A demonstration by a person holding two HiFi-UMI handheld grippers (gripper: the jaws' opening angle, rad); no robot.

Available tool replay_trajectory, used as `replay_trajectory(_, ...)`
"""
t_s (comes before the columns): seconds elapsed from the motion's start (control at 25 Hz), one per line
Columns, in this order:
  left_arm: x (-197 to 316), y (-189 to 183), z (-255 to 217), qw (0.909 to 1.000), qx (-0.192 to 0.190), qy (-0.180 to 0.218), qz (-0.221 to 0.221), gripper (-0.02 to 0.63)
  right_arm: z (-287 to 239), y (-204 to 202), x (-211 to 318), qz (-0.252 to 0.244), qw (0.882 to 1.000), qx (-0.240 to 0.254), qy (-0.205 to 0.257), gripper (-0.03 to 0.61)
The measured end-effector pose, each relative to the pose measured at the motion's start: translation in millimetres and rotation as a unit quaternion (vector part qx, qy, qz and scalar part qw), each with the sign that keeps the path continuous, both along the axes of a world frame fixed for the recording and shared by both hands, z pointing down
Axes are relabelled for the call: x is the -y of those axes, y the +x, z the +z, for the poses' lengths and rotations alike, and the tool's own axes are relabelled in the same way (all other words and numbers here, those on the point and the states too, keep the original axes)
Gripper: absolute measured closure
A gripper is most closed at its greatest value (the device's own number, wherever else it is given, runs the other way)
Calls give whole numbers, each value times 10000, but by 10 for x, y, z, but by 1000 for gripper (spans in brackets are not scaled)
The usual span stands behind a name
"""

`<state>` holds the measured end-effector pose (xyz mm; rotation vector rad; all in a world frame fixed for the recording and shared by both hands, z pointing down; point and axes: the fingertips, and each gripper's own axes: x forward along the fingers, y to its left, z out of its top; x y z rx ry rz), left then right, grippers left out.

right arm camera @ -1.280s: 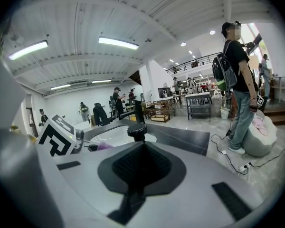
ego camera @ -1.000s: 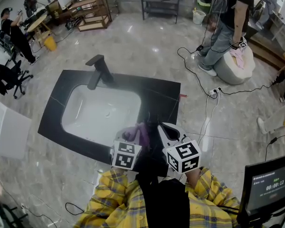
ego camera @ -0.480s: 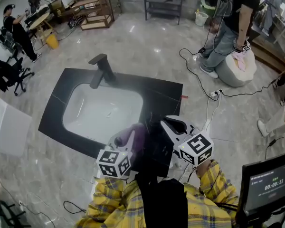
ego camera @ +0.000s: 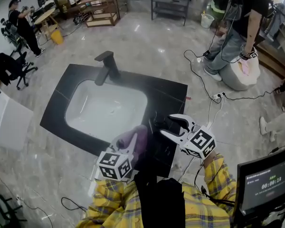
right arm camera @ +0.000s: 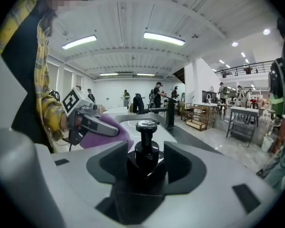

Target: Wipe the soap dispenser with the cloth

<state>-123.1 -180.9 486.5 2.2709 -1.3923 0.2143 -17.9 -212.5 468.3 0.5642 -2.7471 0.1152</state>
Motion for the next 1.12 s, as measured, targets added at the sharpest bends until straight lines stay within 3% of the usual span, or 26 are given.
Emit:
replay_trajectory(0.28,-66,-12,-60,9999,154,9,70,571,87,-179,39,-607,9965,-529,210,367)
replay_trajectory(0.64,-71,-7,-16,9998,162,-94,118,571,134,-300,22,-1549,9833,-959,32,359)
replay_trajectory(0.84,-93,-27,-28,9998,153,-110,96,571,123,-314,16,-1417,9860,-879,-78,383)
replay_trajectory(1.12,-94,-54,-57,9999,154,-72,21,571,86,-356,51,-662,9958,-622,-102,385)
